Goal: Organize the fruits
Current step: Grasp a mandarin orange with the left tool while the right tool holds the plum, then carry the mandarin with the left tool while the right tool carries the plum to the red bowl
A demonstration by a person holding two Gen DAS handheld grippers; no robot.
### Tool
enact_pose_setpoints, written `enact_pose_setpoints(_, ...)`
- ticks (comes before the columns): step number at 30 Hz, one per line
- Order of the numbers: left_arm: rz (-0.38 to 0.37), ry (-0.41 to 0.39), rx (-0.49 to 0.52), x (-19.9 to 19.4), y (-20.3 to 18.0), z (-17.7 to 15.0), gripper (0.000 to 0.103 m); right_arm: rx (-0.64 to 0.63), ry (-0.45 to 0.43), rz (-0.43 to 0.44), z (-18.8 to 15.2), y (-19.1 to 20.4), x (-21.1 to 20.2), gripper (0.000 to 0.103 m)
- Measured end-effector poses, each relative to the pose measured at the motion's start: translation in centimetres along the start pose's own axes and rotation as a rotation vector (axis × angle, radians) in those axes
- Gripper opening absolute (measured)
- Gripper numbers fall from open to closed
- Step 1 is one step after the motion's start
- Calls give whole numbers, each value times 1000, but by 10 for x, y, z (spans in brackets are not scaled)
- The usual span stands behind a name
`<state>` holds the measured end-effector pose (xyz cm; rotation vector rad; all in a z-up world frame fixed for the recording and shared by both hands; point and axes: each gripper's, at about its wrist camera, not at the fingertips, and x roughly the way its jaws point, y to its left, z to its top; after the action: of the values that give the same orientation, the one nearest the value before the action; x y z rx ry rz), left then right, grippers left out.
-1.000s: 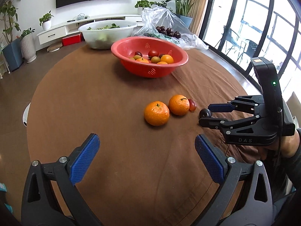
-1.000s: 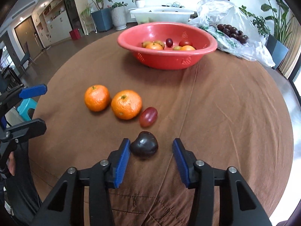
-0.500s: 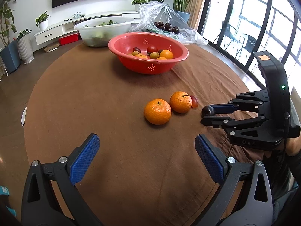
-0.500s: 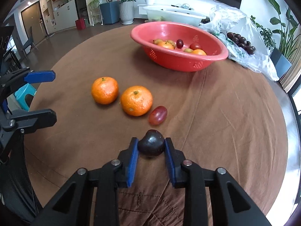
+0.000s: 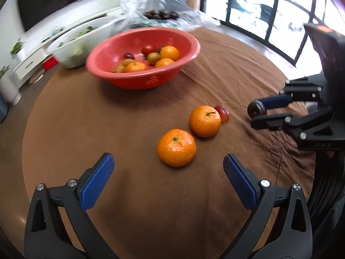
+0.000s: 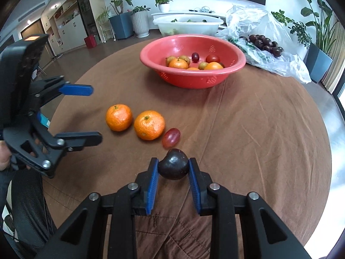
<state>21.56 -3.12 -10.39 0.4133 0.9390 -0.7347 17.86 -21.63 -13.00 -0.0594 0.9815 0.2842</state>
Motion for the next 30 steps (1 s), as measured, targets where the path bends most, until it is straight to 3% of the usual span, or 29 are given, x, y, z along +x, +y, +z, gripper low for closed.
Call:
enact_pose_setpoints(2, -28, 15, 30, 6, -2, 3, 98, 8, -3, 2, 0, -2, -1, 30)
enact_pose_setpoints(4, -54, 31, 39, 13, -2, 4, 84, 16, -3, 6, -1, -5, 0, 30)
enact_pose_setpoints(8, -80, 48, 44, 21, -1, 4, 66, 22, -3, 7, -1, -8, 0, 30)
enact_pose_setpoints(10, -96, 57, 50, 25, -2, 4, 46, 26, -2, 7, -2, -9, 1, 30)
enact_pose_setpoints(14, -84, 52, 48, 26, 0, 4, 38, 30, -1, 7, -2, -10, 2, 30)
enact_pose_setpoints(30, -63, -6, -31, 8, 9, -1, 38, 55, -15, 11, -2, -14, 0, 30)
